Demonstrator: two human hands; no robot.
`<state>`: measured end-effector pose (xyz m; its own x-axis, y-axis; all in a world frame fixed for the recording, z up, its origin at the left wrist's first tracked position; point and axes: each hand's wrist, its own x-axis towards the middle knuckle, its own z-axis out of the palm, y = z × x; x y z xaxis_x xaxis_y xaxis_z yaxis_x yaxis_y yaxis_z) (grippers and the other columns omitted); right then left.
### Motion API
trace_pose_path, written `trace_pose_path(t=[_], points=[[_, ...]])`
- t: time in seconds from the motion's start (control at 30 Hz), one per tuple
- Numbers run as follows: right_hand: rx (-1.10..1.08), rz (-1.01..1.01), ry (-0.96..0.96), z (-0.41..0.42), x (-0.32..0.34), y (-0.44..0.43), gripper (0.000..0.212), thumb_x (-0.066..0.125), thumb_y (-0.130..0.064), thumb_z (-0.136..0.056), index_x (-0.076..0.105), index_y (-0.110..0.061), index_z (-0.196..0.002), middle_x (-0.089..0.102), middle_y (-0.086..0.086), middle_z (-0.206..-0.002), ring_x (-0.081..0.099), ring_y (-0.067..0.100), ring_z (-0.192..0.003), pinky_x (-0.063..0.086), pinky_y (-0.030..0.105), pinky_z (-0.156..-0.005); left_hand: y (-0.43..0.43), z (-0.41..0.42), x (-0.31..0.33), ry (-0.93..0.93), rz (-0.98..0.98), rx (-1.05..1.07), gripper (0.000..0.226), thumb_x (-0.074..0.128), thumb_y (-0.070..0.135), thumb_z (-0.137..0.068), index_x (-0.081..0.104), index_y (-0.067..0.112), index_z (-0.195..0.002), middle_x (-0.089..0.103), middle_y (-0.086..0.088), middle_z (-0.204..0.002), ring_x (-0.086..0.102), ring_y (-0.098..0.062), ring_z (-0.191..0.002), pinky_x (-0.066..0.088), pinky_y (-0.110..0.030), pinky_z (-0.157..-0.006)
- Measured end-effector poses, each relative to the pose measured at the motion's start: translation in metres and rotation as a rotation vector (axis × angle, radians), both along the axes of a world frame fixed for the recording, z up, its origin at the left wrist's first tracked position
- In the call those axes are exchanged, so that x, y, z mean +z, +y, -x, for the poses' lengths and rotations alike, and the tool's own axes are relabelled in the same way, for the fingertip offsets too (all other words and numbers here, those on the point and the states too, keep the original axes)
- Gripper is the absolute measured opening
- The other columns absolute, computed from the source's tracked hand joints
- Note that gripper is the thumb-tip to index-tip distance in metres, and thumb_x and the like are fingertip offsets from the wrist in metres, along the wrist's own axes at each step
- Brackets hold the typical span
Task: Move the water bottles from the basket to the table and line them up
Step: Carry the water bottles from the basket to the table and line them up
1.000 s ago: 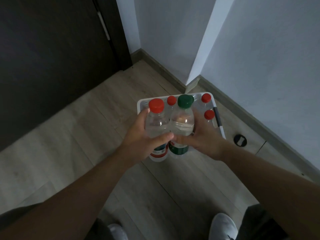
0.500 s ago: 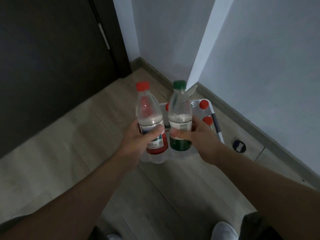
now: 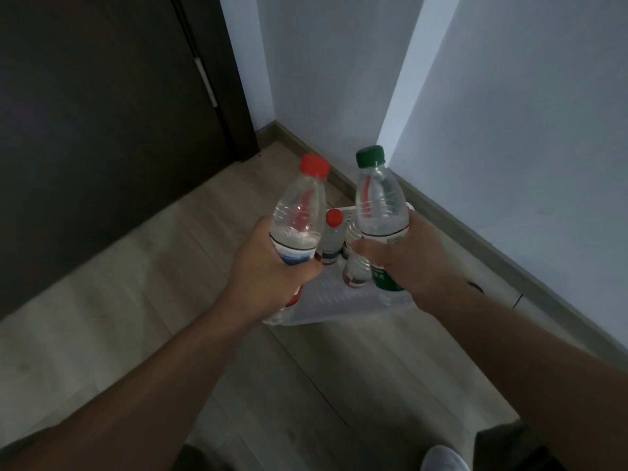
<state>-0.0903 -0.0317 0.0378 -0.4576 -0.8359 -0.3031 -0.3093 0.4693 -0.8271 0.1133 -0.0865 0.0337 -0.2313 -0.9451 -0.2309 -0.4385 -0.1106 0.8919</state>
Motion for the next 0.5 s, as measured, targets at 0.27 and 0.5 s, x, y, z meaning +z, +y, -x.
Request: trace_pose_path(t=[0.27, 0.5], points=[[0.130, -0.046, 0.770, 0.026, 0.008, 0.004, 0.071, 0.089, -0.047, -0.072, 0.053, -0.029, -0.130, 0.066, -0.006, -0.107, 0.065, 0.025, -0.102, 0.050, 0.050, -0.096, -0.010, -0.015, 0.018, -0.783, 0.613, -0.559, 0.082, 0.090, 0.038, -0.066, 0.052, 0.025, -0.137, 0.067, 0.003, -0.117, 0.065, -0.020, -0.105, 0.055, -0.038, -0.086], [0.281, -0.012, 1.269, 0.033, 0.004, 0.007, 0.063, 0.084, -0.026, -0.077, 0.056, -0.020, -0.133, 0.067, 0.011, -0.126, 0.060, 0.039, -0.117, 0.034, 0.061, -0.111, 0.000, -0.015, 0.014, -0.984, 0.796, -0.741, 0.073, 0.093, 0.024, -0.050, 0.064, 0.021, -0.117, 0.069, -0.004, -0.096, 0.067, -0.028, -0.084, 0.051, -0.045, -0.075]])
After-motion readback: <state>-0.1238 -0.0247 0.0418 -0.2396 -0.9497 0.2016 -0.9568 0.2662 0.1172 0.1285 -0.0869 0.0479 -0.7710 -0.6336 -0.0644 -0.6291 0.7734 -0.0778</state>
